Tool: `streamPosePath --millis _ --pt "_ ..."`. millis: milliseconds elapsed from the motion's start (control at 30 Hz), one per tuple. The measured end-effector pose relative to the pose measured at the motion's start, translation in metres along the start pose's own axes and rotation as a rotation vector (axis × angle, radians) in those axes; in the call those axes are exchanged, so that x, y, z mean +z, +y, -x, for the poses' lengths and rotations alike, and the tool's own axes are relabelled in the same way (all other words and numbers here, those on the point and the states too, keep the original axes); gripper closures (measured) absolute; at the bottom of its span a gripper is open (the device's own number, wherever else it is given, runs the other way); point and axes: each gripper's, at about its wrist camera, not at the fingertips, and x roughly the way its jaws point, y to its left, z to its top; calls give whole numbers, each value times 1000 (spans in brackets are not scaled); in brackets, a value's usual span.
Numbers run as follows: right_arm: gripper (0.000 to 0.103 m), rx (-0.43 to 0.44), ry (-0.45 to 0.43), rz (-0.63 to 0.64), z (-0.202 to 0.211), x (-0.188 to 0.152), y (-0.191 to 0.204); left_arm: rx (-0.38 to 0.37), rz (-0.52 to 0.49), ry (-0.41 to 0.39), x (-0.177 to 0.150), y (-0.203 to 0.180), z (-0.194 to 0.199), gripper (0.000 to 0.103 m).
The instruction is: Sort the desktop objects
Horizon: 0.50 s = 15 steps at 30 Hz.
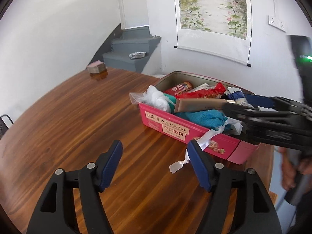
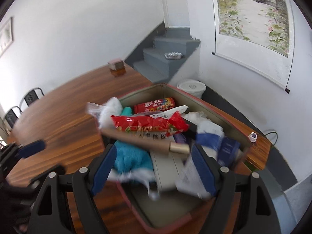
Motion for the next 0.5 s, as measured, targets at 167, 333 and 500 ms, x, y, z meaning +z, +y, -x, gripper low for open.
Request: streamPosePath --millis 167,333,500 --pt "8 -7 -31 -16 39 -20 -11 -23 12 -33 6 -9 13 30" --pt "2 -29 -39 -12 60 -41 -10 33 9 -82 14 -25 30 20" --pt "2 -85 -30 9 64 -54 -11 6 19 -82 18 -39 37 17"
